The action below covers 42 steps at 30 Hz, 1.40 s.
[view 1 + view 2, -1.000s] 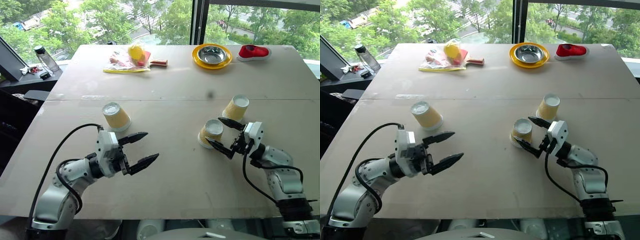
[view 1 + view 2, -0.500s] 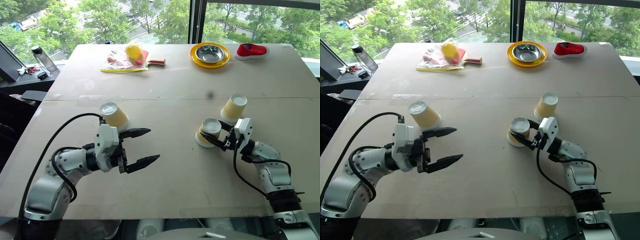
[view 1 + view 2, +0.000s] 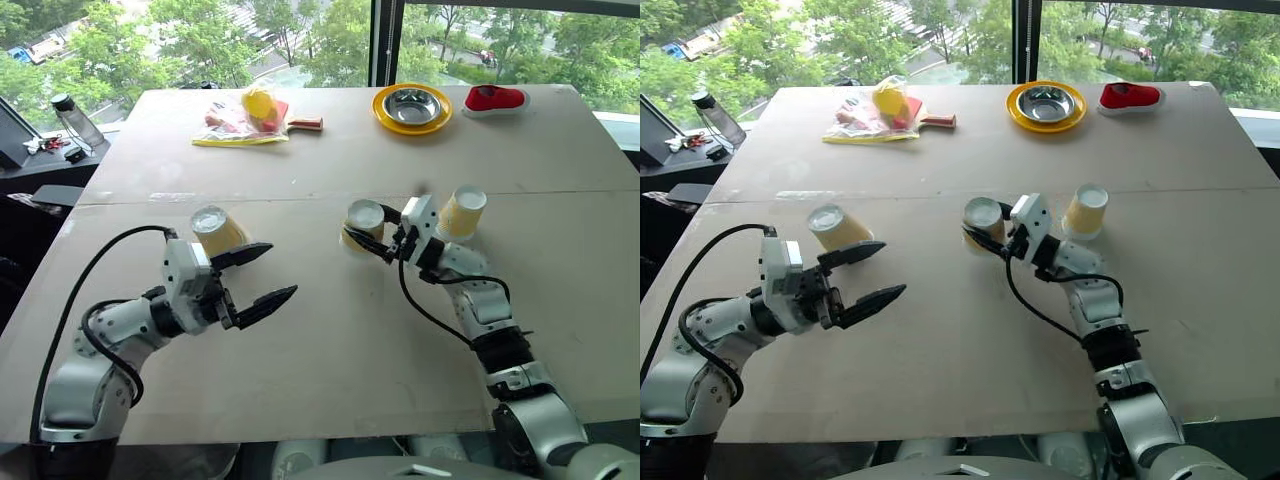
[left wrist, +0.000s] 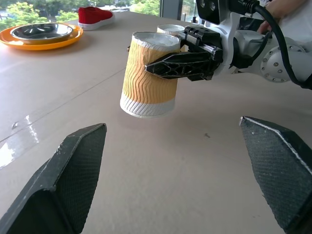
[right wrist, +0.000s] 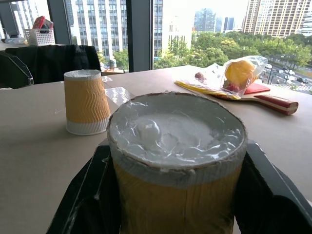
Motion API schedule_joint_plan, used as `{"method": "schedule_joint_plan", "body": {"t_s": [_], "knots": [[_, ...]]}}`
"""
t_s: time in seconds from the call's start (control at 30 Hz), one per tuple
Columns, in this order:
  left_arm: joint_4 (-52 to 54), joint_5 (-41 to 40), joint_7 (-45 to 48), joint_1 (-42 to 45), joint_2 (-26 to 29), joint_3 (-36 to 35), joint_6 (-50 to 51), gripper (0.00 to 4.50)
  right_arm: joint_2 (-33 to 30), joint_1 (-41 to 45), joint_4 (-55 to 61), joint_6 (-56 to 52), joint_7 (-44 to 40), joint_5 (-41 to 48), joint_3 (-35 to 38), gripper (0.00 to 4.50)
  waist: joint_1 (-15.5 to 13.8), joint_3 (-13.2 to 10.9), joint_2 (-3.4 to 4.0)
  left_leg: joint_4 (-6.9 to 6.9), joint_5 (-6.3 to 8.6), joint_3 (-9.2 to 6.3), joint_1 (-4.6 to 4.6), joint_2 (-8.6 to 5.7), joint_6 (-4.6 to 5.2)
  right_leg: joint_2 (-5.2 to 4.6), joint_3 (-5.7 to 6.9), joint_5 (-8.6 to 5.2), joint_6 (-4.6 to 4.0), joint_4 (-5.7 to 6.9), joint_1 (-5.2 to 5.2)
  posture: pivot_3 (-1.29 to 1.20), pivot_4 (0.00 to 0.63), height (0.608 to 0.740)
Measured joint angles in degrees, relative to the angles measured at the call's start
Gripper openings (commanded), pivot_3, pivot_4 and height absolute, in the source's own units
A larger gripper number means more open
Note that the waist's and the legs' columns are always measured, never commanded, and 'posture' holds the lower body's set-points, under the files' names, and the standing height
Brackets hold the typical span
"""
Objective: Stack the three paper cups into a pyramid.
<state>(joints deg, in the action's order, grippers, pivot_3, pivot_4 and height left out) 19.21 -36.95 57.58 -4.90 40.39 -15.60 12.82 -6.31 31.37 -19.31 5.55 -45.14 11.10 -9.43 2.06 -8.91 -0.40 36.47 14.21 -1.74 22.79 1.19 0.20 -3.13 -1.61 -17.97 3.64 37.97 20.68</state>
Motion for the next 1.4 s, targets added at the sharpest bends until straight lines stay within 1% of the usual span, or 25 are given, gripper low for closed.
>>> {"method": "schedule_joint_plan", "body": {"t_s": [0.03,0.07,0.1,0.17,0.23,0.33,0.43,0.6,0.67,0.77,0.87,1.0,1.1,1.4], "knots": [[-0.2,0.3,-0.1,0.0,0.0,-0.1,-0.2,4.50,0.2,0.8,-1.7,0.1,0.4,-0.8,-0.3,2.09,0.0,0.0,0.00,0.00,-0.02,0.02,0.00,-0.01,-0.03,-0.01,-0.01,0.00,0.00,0.00,0.00,0.00,0.150,0.740],[-0.4,0.8,-0.4,0.0,-0.1,-0.2,-0.6,4.50,0.5,2.0,-4.5,0.2,0.7,-1.8,-0.8,2.59,0.0,0.0,-0.01,0.00,-0.06,0.03,0.00,-0.01,-0.10,-0.01,-0.02,0.00,0.00,0.00,0.01,0.00,0.150,0.740],[-0.4,0.9,-0.4,0.0,-0.1,-0.2,-0.8,4.50,0.7,2.2,-5.7,0.2,0.8,-2.3,-1.0,3.22,0.0,0.0,-0.01,0.00,-0.07,0.02,0.00,-0.01,-0.12,-0.01,-0.02,0.00,0.00,0.01,0.01,0.00,0.150,0.740],[-0.4,1.0,-0.5,0.0,-0.2,-0.2,-0.9,4.50,1.0,2.5,-6.8,1.2,0.7,-2.8,-1.1,3.62,0.2,0.0,-0.02,0.00,-0.07,0.02,-0.01,0.01,-0.12,0.00,-0.03,0.00,0.00,0.05,0.02,0.00,0.150,0.740],[-0.4,1.2,-0.8,0.1,-0.7,-0.2,-1.0,4.50,1.0,2.6,-7.8,2.0,0.6,-3.5,-1.2,4.45,0.3,0.0,-0.02,0.00,0.01,0.02,-0.01,0.02,0.03,0.01,-0.04,0.00,0.00,0.09,0.04,0.00,0.150,0.740],[-0.4,1.3,-1.1,0.6,-0.9,0.0,-1.0,4.50,0.8,2.1,-7.3,2.4,0.8,-3.5,-1.0,4.45,0.3,0.0,-0.02,0.00,0.02,0.03,-0.01,0.02,0.03,0.00,-0.04,0.00,0.00,0.10,0.06,0.00,0.150,0.740],[-0.4,1.2,-0.9,2.5,-1.1,0.8,-0.5,4.50,-2.0,-0.4,-0.6,3.3,1.0,-4.3,-1.1,4.45,0.0,0.0,-0.01,0.00,0.02,0.01,0.04,0.02,0.03,-0.03,-0.02,0.00,0.00,0.07,0.06,0.00,0.150,0.740],[0.0,0.7,-1.2,7.2,-1.7,3.2,1.4,4.50,-6.4,-5.8,12.8,0.5,2.0,-4.0,-0.2,4.45,-0.1,0.0,-0.03,0.00,0.02,0.00,0.04,0.01,0.04,-0.02,-0.02,0.01,0.00,0.10,0.05,0.00,0.150,0.740],[0.4,0.7,-1.8,9.6,-2.2,4.9,2.6,4.50,-8.6,-8.2,17.4,-0.3,2.1,-3.5,1.2,4.45,-0.1,0.0,-0.04,0.00,0.03,0.01,0.04,0.00,0.05,-0.02,-0.03,0.01,0.00,0.09,0.05,0.00,0.150,0.740],[1.2,0.6,-3.6,14.4,-4.0,8.2,5.7,4.50,-10.6,-10.2,23.3,-2.7,5.6,-1.5,6.2,4.45,-0.2,0.0,-0.05,0.02,0.03,0.02,0.05,0.00,0.05,-0.01,-0.04,0.01,0.01,0.11,0.04,0.00,0.150,0.740],[2.2,0.4,-5.3,18.5,-4.8,10.4,8.2,4.50,-13.2,-10.7,24.1,-3.5,10.1,-1.6,12.1,4.45,-0.1,0.0,-0.06,0.04,0.02,0.02,0.04,-0.02,0.04,0.02,-0.06,0.01,0.01,0.11,0.04,0.00,0.150,0.740],[2.3,0.2,-7.9,23.0,-5.3,12.0,12.1,4.50,-14.5,-11.6,21.7,-5.6,17.4,-3.2,17.8,4.45,0.0,0.0,-0.06,0.03,0.00,0.05,0.03,-0.07,0.01,0.08,-0.11,0.01,0.01,0.11,0.05,0.00,0.150,0.740],[2.7,-0.6,-9.8,24.5,-5.4,12.0,15.3,4.50,-14.1,-12.8,20.2,-8.8,19.2,-3.0,18.8,4.45,0.3,0.0,-0.05,0.02,0.00,0.11,0.03,-0.04,0.01,0.10,-0.18,0.01,0.01,0.11,0.07,0.00,0.150,0.740],[4.0,-1.3,-10.5,24.5,-4.8,12.1,18.3,4.50,-10.5,-12.6,19.7,-15.0,19.7,0.1,17.0,4.45,0.1,0.0,-0.06,0.04,-0.03,0.10,0.04,0.00,-0.05,0.08,-0.18,0.01,0.01,0.11,0.06,0.00,0.150,0.740]]}}
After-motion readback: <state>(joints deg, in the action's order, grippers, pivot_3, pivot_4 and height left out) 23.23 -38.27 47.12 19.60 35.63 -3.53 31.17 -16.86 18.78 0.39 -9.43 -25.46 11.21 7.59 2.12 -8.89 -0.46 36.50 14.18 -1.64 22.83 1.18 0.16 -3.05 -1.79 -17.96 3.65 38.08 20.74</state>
